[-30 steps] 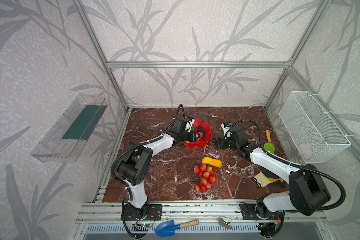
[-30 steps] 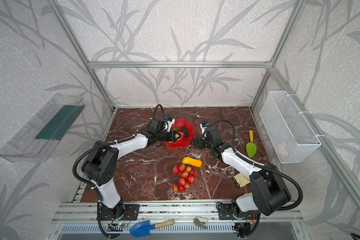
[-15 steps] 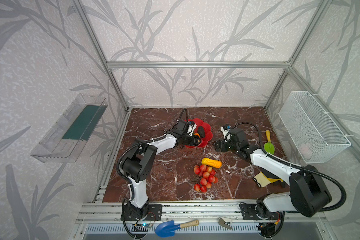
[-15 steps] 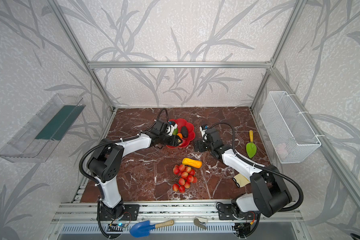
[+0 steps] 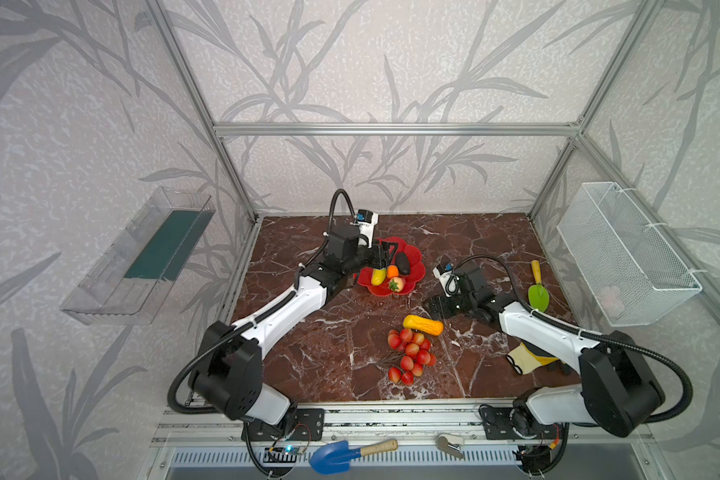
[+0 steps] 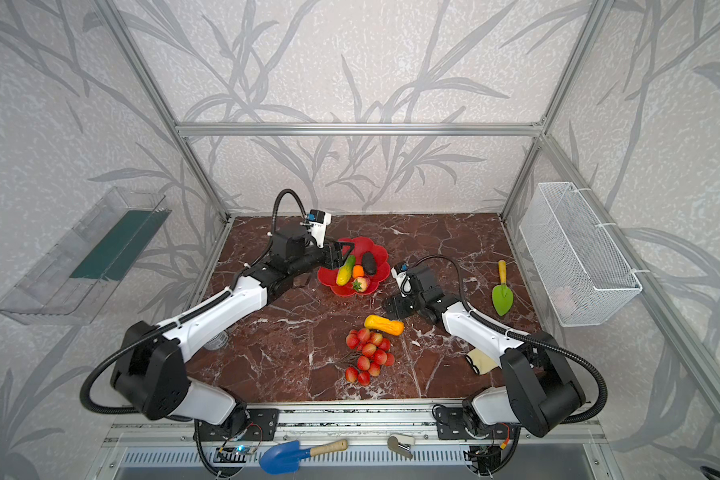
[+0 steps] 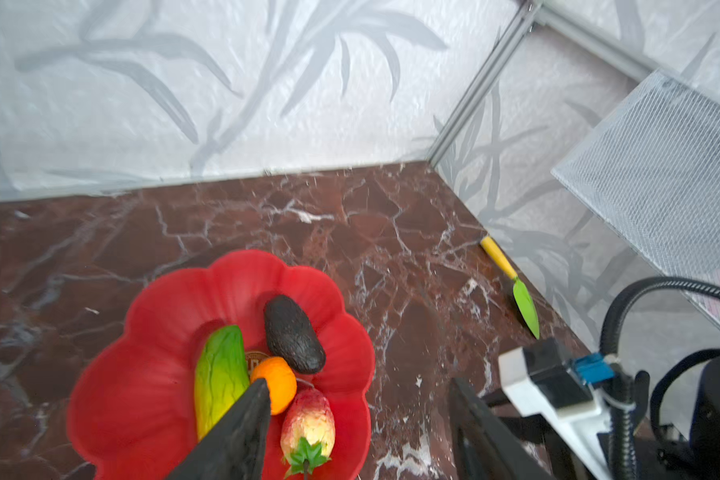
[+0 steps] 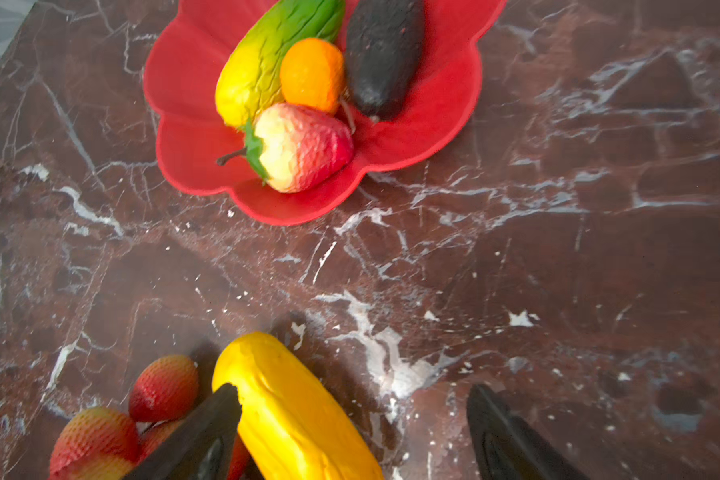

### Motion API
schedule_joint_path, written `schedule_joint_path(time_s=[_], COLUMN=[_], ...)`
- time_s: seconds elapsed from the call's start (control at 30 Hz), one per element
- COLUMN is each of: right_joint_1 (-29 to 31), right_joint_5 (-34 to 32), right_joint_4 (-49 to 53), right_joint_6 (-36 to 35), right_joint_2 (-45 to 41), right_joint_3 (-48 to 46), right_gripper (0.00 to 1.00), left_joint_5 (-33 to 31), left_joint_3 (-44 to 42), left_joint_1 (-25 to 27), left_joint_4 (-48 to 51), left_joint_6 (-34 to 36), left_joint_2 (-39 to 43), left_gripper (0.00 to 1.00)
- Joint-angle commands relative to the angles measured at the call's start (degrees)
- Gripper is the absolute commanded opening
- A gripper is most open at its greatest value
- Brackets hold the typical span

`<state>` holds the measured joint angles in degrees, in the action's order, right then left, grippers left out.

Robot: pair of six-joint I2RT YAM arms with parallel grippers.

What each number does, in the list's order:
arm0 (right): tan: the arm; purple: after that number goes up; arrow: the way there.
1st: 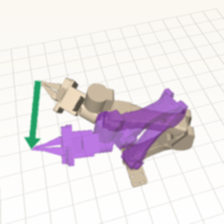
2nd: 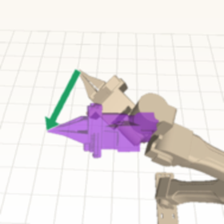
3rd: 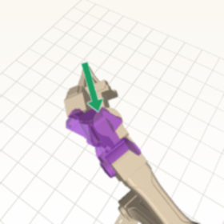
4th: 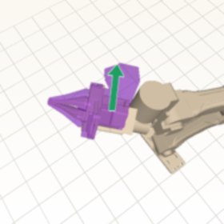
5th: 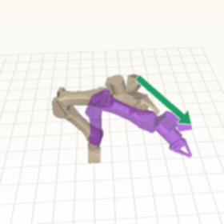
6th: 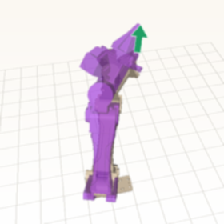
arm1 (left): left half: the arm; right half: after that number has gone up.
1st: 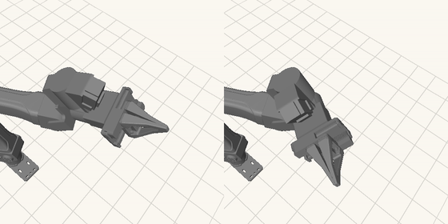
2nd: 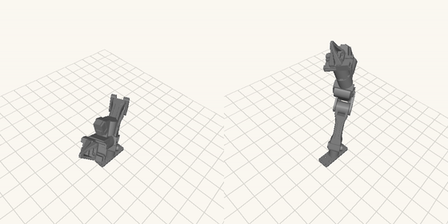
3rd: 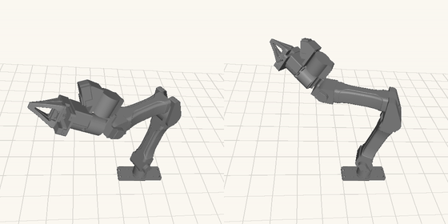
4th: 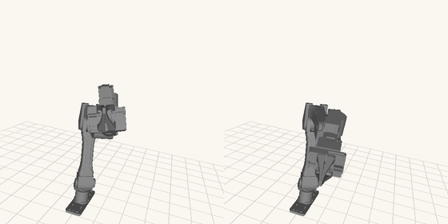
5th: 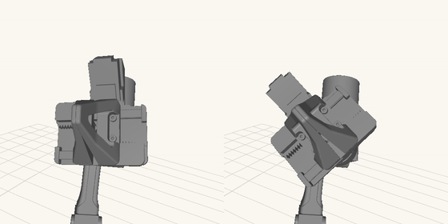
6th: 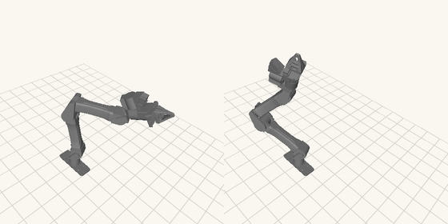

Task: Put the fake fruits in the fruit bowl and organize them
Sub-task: 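Place peach in bowl with left gripper while right gripper grasps yellow squash, then carry the yellow squash into the bowl with the right gripper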

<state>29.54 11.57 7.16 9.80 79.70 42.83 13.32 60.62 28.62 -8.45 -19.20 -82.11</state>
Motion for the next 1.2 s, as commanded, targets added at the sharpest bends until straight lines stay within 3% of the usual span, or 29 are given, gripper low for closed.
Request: schedule_joint_path(time_s=[0.0, 0.2, 0.6, 0.77, 0.97, 1.17], right_joint_1=[2.48, 5.86, 7.59, 7.61, 7.55, 7.12], right_joint_5=[0.83, 0.34, -2.97, -5.5, -9.4, -15.25], right_joint_4=[2.3, 2.4, 4.11, 3.94, 4.96, 7.02], right_joint_6=[-0.9, -0.6, 1.09, 1.31, 1.69, -0.3], right_joint_2=[0.16, 2.0, 10.56, 12.62, 11.47, 6.67], right_joint_3=[-0.47, -0.47, 3.64, 4.78, 5.9, 8.96], right_gripper=[0.85, 0.84, 0.76, 0.63, 0.36, 0.28], left_joint_5=[-8.64, -11.01, -11.11, -11.48, -11.81, -11.88], left_joint_3=[-7.15, -17.01, -20.45, -21.02, -21.33, -23.03], left_joint_1=[-0.53, -3.82, -6.02, -6.62, -7.09, -7.79], left_joint_4=[-5.93, -9.0, -7.07, -7.02, -5.34, -1.38], left_joint_6=[-1.62, -6.01, -7.9, -8.29, -7.87, -8.09], left_joint_2=[4.26, 12.86, 16.53, 17.05, 18.39, 20.91], left_gripper=[0.73, 0.79, 0.82, 0.82, 0.82, 0.81])
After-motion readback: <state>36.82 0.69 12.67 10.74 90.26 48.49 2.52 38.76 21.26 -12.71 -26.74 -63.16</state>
